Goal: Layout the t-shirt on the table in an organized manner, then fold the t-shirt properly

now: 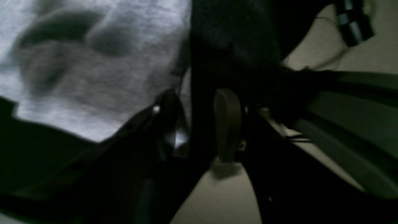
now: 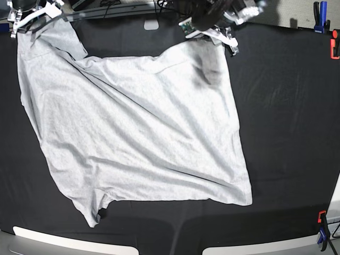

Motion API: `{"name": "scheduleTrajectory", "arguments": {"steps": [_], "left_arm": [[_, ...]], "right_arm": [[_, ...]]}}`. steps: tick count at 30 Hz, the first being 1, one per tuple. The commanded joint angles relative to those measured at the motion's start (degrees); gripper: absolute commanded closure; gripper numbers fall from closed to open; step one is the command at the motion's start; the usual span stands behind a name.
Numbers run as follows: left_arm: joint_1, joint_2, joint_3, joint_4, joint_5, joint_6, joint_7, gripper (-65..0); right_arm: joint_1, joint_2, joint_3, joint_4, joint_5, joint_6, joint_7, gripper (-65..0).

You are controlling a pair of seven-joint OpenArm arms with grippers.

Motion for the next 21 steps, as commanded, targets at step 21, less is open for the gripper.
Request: {"name": "scheduleTrajectory", "arguments": {"steps": [21], "left_arm": [[-9.1,-9.7,-2.8,1.6,3.1,4.4,-14.1,-24.9]], "right_arm": [[-0.5,0.6,0.2,0.7,-0.8,-0.7,-0.8,0.0]]}}
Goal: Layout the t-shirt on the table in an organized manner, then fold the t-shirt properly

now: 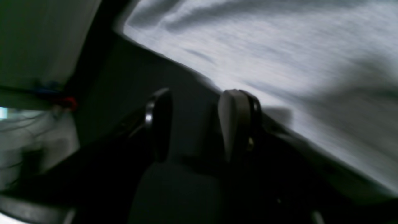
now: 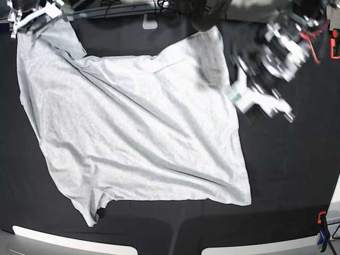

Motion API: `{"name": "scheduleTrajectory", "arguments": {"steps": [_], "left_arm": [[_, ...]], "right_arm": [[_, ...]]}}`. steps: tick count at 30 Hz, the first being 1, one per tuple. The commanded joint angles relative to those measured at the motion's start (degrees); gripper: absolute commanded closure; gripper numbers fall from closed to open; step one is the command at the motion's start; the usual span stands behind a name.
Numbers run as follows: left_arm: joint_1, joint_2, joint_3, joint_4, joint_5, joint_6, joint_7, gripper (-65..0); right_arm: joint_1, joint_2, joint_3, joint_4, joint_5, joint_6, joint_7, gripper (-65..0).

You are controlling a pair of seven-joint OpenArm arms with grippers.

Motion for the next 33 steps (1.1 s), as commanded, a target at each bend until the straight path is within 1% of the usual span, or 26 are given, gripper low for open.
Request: {"name": "scheduleTrajectory", "arguments": {"steps": [1,5,13,15,17,18,19,23,24,25,30,33], "left_arm": [[-0.6,-0.2,-0.3,1.2,-0.3,0.6,-1.5,-24.9],[-0.6,-0.1,-0.3,1.2,-3.3,0.6,-1.1,-24.9],[-0.6,-0.1,-0.3,1.2,-4.5,0.6,-0.9,-24.9],[-0.7,-0.1,-0.3,1.2,-6.6,0.5,-0.9,-24.9],[-0.7,-0.1,-0.3,1.6,-11.2,0.3,0.3,-24.9],[-0.7,-0.1,-0.3,1.9,-13.9,-0.5,1.2,-24.9],[-0.7,-0.1,-0.3,2.3,-16.4,-2.1,2.3,-24.9],[-0.7,-0.1,-0.3,4.1,-27.0,-12.2,6.0,-24.9],[-0.7,-0.1,-0.3,4.4,-28.5,-13.7,6.8,-24.9],[-0.7,-0.1,-0.3,4.4,-29.0,-14.2,7.0,-24.9],[-0.3,0.0,0.5,4.4,-28.0,-14.2,7.1,-24.9],[-0.3,0.0,3.9,4.4,-23.9,-13.6,7.0,-24.9]], "right_arm": [[-0.6,0.9,0.3,0.2,-0.5,-0.4,-1.2,0.0],[-0.6,0.9,0.3,0.2,-0.5,-0.4,-1.2,0.0],[-0.6,0.9,0.3,0.2,-0.5,-0.4,-1.2,0.0],[-0.6,0.9,0.3,0.2,-0.5,-0.4,-1.2,0.0],[-0.6,0.9,0.3,0.2,-0.5,-0.4,-1.2,0.0],[-0.6,0.9,0.3,0.2,-0.5,-0.4,-1.2,0.0],[-0.6,0.9,0.3,0.2,-0.5,-0.4,-1.2,0.0],[-0.6,0.9,0.3,0.2,-0.5,-0.4,-1.2,0.0],[-0.6,0.9,0.3,0.2,-0.5,-0.4,-1.2,0.0],[-0.6,0.9,0.3,0.2,-0.5,-0.4,-1.2,0.0],[-0.6,0.9,0.3,0.2,-0.5,-0.4,-1.1,0.0],[-0.6,0.9,0.3,0.2,-0.5,-0.4,-1.2,0.0]]}}
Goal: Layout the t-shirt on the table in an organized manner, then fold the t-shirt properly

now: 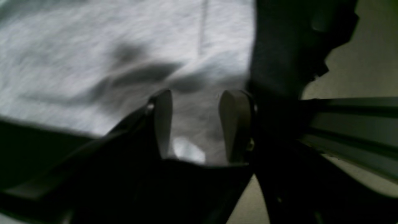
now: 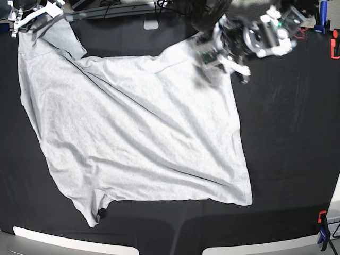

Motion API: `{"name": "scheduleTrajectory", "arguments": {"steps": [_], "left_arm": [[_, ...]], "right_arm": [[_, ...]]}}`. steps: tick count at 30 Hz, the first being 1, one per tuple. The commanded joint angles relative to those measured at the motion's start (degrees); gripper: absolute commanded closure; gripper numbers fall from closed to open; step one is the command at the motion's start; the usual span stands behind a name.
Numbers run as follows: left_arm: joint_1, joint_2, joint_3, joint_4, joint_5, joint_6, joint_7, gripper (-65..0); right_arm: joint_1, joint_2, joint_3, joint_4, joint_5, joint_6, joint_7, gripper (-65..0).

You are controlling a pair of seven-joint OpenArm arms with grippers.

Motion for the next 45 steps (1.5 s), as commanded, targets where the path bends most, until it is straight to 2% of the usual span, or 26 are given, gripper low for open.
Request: {"name": "scheduleTrajectory", "arguments": {"steps": [1,5,7,9,14,20,27,28,31,33,38,40,45], "left_arm": [[-0.3,-0.3,1.3,0.9,1.7,1.3,-0.7,-24.9],[-0.3,-0.3,8.6,0.9,14.1,8.2,-1.4,-24.9],[-0.3,-0.3,11.5,0.9,20.5,9.5,-1.3,-24.9],[-0.3,-0.3,13.5,0.9,23.5,9.8,-0.6,-24.9],[-0.3,-0.4,17.1,0.7,23.4,9.8,3.6,-24.9],[-0.3,-0.5,17.0,0.3,23.5,10.0,3.6,-24.9],[-0.3,-0.5,17.1,-8.0,24.5,10.1,6.0,-24.9],[-0.3,-0.5,17.1,-9.2,26.0,10.8,6.0,-24.9],[-0.3,-0.5,17.1,-10.1,29.9,16.3,7.2,-24.8],[-0.2,-0.5,17.1,-9.2,29.7,16.6,9.4,-20.7],[0.6,-2.7,17.2,-6.1,30.1,16.6,10.3,-4.8],[1.4,-3.6,17.2,-4.4,30.1,16.7,11.2,-0.3],[4.7,-6.0,17.2,2.1,30.1,19.2,12.2,0.0]], "right_arm": [[-0.5,0.8,0.2,0.5,-0.9,-0.5,-1.0,0.0],[-0.5,0.7,0.2,0.5,-0.9,-0.5,-1.0,0.0],[-0.5,0.7,0.2,0.5,-0.9,-0.5,-1.0,0.0],[-0.5,0.8,0.2,0.5,-0.9,-0.5,-1.0,0.0],[-0.5,0.8,0.2,0.5,-0.9,-0.5,-1.0,0.0],[-0.5,0.8,0.2,0.5,-0.9,-0.5,-1.0,0.0],[-0.5,0.8,0.2,0.5,-1.0,-0.5,-1.0,0.0],[-0.5,0.8,0.2,0.5,-1.2,-0.5,-1.0,0.0],[-0.5,0.8,0.2,0.5,-1.3,-0.5,-1.0,0.0],[-0.5,0.8,0.2,0.5,-1.3,-0.5,-1.0,0.0],[-0.5,0.8,0.2,0.5,-1.3,-0.5,-1.0,0.0],[-0.5,0.8,0.2,0.6,-1.3,-0.5,-1.0,0.0],[-2.1,0.8,0.2,0.6,-1.9,-0.5,-1.1,0.0]]}}
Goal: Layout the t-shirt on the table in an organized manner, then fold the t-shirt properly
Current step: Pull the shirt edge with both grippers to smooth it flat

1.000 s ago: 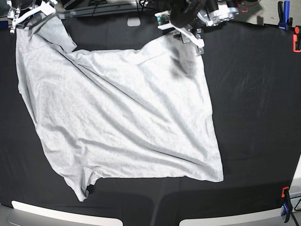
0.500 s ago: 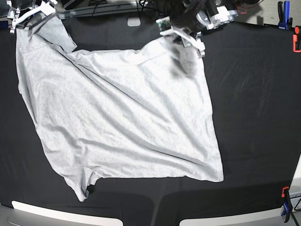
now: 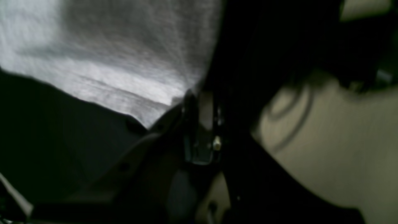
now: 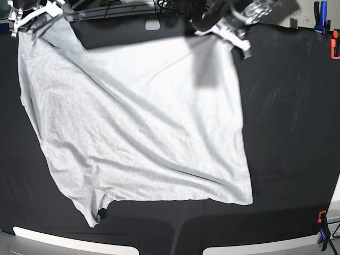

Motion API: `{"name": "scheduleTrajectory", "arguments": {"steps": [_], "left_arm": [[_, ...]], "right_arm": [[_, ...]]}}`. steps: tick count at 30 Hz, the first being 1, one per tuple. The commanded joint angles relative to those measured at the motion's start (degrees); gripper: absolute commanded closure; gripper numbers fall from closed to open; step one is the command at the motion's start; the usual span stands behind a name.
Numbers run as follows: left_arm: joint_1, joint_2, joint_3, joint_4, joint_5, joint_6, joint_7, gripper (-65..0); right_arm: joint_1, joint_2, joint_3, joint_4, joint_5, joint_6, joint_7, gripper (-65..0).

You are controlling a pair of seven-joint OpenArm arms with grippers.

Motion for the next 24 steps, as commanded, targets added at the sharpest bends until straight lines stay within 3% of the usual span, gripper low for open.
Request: {"name": "scheduleTrajectory", "arguments": {"steps": [1,11,15,19,22,24], "left_arm": [[0.7,-0.3,-0.2,2.6,0.4,0.9,-0.5,0.0],[1.8,-1.4,-0.2,6.4,0.7,1.9,0.2,0.0],[1.8,-1.4,-0.2,6.4,7.6,7.1,2.2,0.0],[1.8,-1.4,-0.2,6.4,18.1,14.3,8.2,0.0],[1.8,-1.4,-0.2,6.4,23.6,17.2,11.9,0.0],[1.8,-1.4,-0.2,6.4,25.2,17.4,12.4,0.0]], "right_arm": [[-1.6,0.6,0.2,0.6,-1.9,-0.5,-1.1,0.0],[-8.5,0.6,0.2,0.7,-12.1,-6.5,-5.7,0.0],[-8.5,0.6,1.1,0.7,-12.5,-7.8,-6.6,0.0],[-8.5,0.6,3.1,0.8,-12.5,-8.6,-6.6,0.0],[-8.5,0.6,3.8,2.0,-12.5,-9.0,-6.1,0.0],[-8.5,0.6,3.9,3.7,-12.5,-9.0,-5.3,0.0]]}}
